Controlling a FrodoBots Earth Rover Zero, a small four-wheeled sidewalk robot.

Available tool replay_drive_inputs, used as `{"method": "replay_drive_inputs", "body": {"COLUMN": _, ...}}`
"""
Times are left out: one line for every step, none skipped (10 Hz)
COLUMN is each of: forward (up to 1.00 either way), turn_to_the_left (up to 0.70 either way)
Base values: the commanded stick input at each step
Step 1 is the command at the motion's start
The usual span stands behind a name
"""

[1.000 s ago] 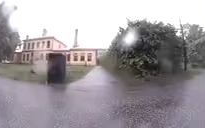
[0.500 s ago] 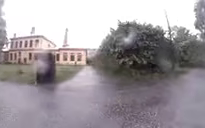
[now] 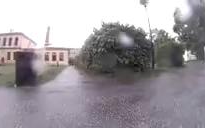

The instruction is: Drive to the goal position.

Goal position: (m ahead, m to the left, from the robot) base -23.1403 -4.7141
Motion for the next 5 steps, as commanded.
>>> {"method": "replay_drive_inputs", "body": {"forward": 0.00, "turn_to_the_left": -0.45}}
{"method": "replay_drive_inputs", "body": {"forward": 0.00, "turn_to_the_left": -0.45}}
{"method": "replay_drive_inputs", "body": {"forward": 0.00, "turn_to_the_left": -0.45}}
{"method": "replay_drive_inputs", "body": {"forward": 0.00, "turn_to_the_left": -0.45}}
{"method": "replay_drive_inputs", "body": {"forward": 0.00, "turn_to_the_left": -0.45}}
